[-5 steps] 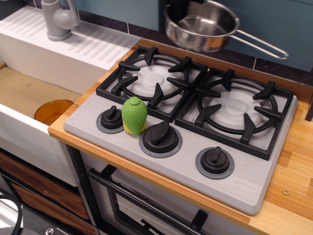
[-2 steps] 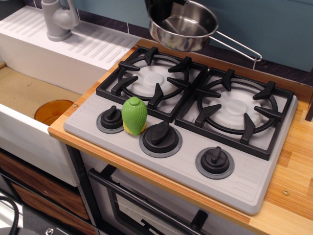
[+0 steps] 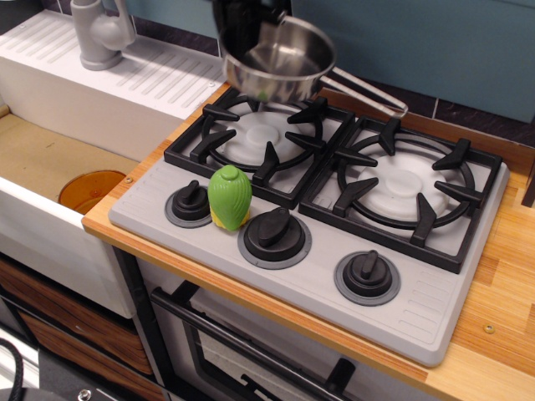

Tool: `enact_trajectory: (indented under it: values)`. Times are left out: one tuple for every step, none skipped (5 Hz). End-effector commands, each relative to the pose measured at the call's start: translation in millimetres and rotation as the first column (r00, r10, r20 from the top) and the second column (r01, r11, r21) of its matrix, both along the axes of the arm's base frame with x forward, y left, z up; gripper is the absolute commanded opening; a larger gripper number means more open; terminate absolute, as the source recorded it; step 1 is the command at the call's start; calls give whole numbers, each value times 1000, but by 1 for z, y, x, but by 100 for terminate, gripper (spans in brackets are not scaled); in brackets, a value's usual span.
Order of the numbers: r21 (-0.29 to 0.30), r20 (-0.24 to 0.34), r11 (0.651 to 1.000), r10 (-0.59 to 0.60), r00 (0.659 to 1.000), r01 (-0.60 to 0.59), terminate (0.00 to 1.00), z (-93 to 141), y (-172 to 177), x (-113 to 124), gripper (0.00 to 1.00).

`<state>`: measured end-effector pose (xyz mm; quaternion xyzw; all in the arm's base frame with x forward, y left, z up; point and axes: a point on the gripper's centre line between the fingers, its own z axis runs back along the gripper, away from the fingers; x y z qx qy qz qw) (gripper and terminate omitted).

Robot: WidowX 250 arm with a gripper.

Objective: Put pot or pan on stove and put corncob in pot or pan

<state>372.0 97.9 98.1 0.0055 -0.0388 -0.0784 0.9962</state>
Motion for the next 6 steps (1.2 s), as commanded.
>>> enact_trajectory:
  values:
    - [-3,100,1000,9,995,-9,0,6,8,-5,0]
    - [-19,107,1000,8,994,-6,0,-2,10,-7,0]
    - [-31,110,1000,1,994,2,0,-6,10,-6,0]
    - [-39,104,999,-5,995,9,0,-2,7,-6,100]
    - [-55,88,998,-11,996,16,0,7,2,-6,100]
    - [-63,73,998,-8,997,13,0,16,-4,-7,100]
